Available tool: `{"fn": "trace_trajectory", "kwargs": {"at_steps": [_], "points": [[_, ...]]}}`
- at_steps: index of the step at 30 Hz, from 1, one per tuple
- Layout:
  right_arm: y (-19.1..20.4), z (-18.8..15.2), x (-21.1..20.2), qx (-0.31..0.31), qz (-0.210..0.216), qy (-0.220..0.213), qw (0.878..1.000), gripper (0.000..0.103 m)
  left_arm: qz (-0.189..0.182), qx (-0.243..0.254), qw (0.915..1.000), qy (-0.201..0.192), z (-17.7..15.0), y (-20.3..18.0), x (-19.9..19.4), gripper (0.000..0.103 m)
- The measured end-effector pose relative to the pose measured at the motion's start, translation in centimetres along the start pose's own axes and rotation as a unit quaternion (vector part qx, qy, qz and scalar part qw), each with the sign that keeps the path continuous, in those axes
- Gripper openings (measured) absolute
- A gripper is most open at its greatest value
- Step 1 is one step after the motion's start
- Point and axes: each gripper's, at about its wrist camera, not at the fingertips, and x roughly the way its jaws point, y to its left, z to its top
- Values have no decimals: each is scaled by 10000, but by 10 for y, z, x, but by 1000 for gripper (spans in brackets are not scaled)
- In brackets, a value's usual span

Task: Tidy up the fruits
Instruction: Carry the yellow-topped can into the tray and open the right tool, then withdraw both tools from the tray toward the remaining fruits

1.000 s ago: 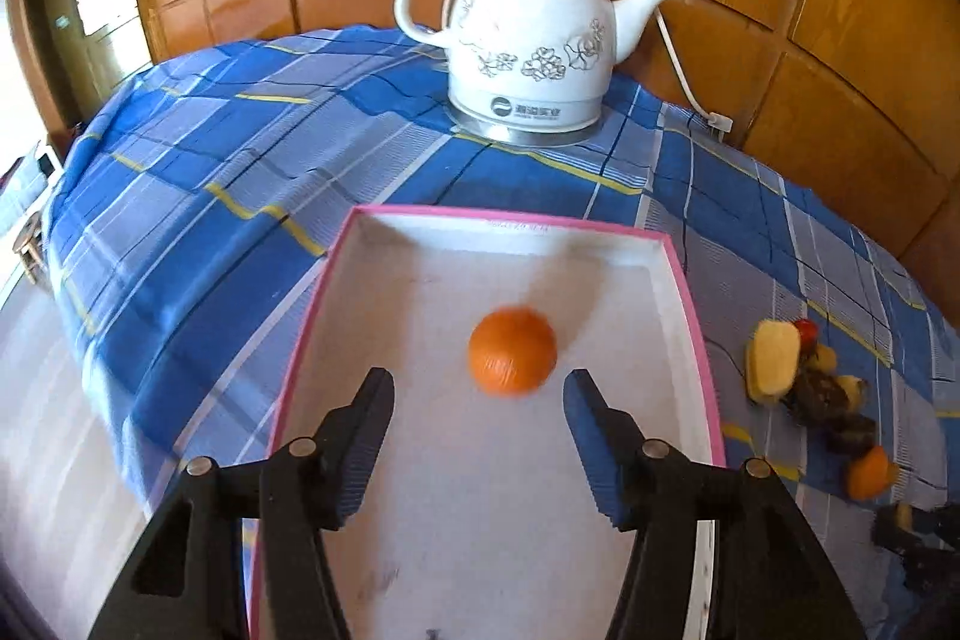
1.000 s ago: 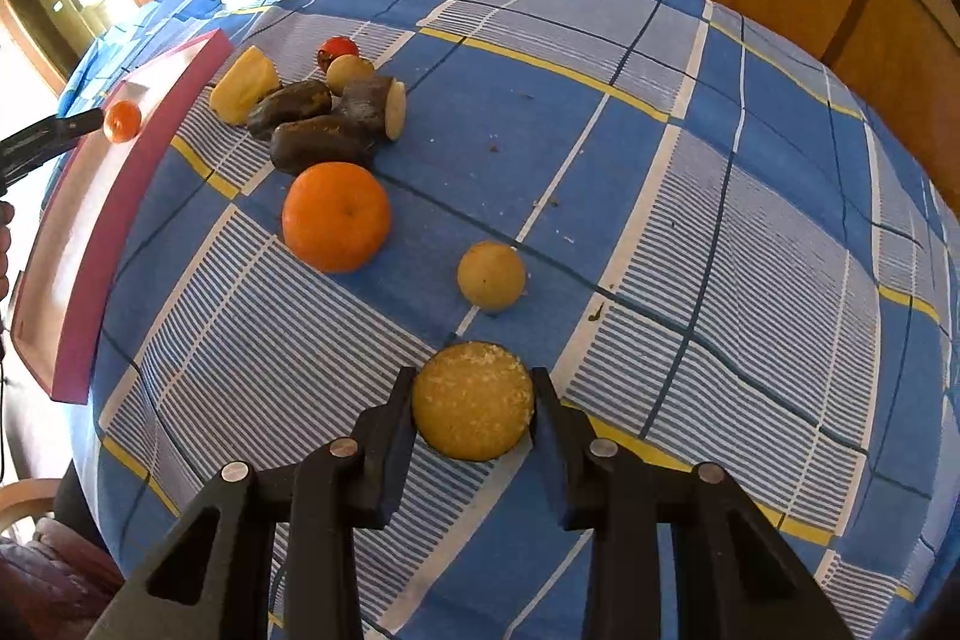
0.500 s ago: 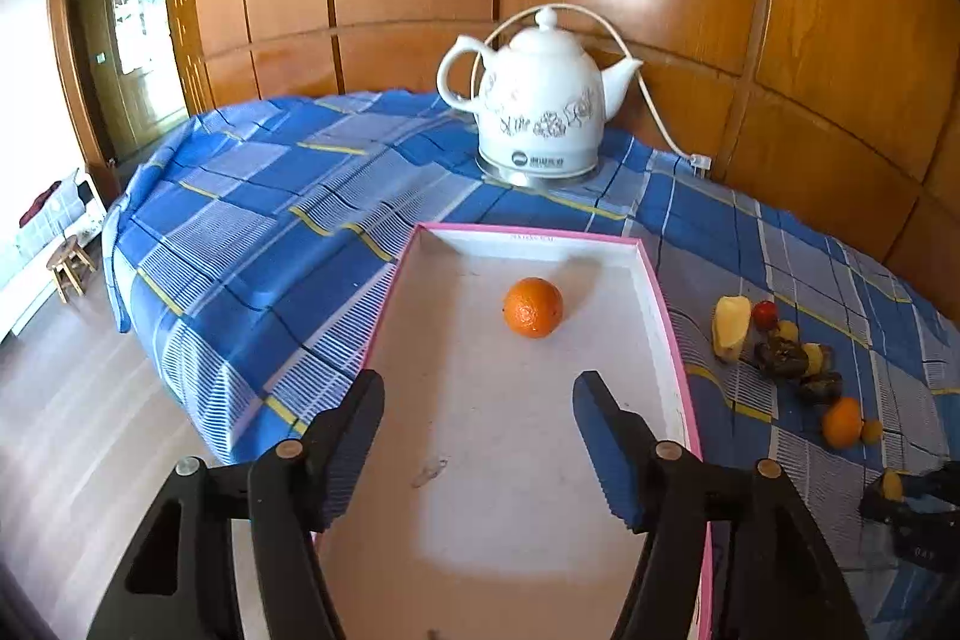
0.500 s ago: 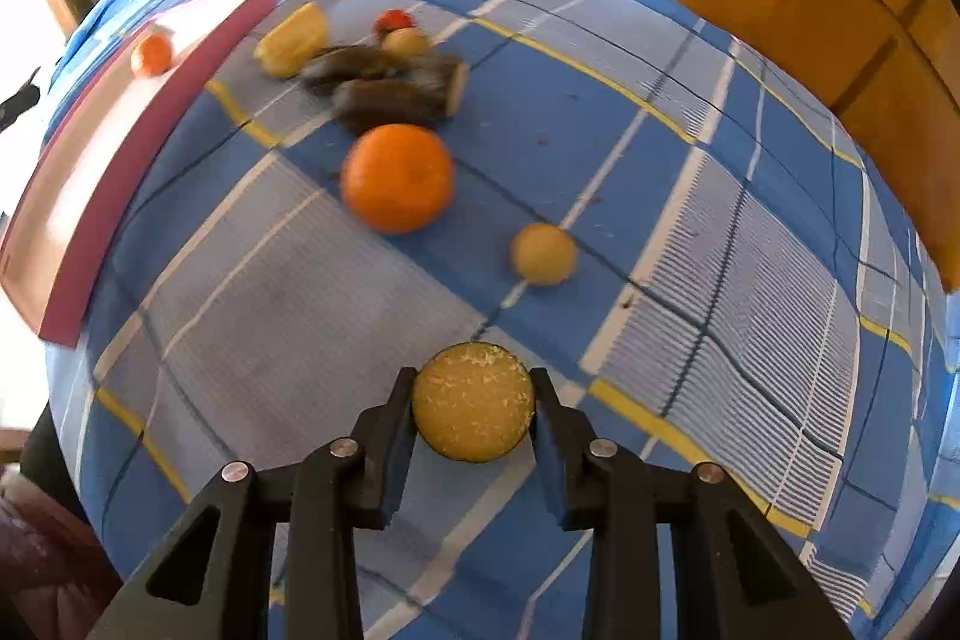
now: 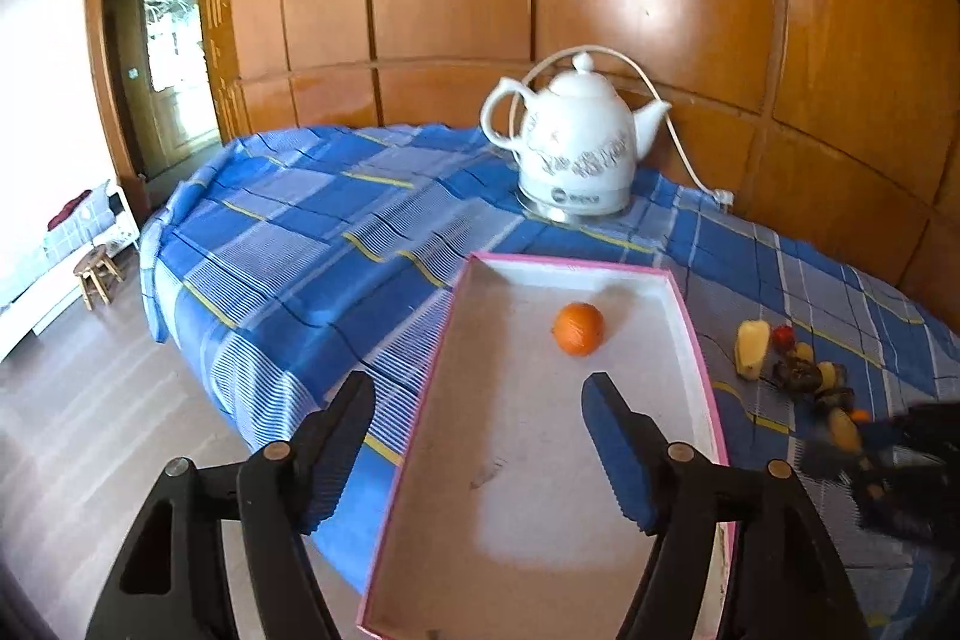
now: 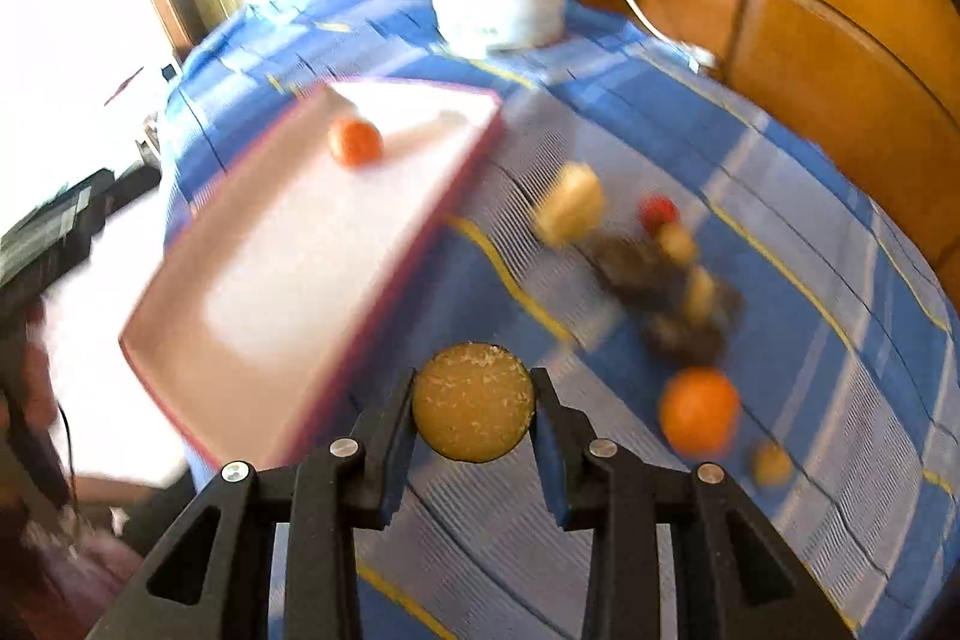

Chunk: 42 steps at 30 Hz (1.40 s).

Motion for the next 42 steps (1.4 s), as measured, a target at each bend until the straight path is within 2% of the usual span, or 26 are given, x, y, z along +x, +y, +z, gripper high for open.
{"fn": "trace_trajectory", "kwargs": {"at_steps": [4,12,17,20,23,30,35,42], "points": [[17,36,21,62,145,-99,9998,36,29,-81,9999,-56,1,9,-4,73],[46,75,57,-39,212,-8,9998,36,-26,-77,9999,-100,-3,15,-7,75],[51,83,76,-1,6,95,10000,36,18,-35,9997,-256,-5,15,-14,75],[52,80,78,14,-52,88,9999,36,67,-111,9988,-464,-4,19,-22,83],[55,74,70,-10,-133,-33,9999,36,33,-220,9988,-430,-3,23,-22,83],[64,64,36,-86,-491,-615,9969,36,53,-354,9987,-367,-7,29,-22,83],[69,58,7,31,-805,-1100,9907,36,131,-439,9982,-380,-9,35,-25,85],[77,53,-20,85,-979,-1601,9822,36,210,-472,9981,-347,-12,39,-27,85]]}}
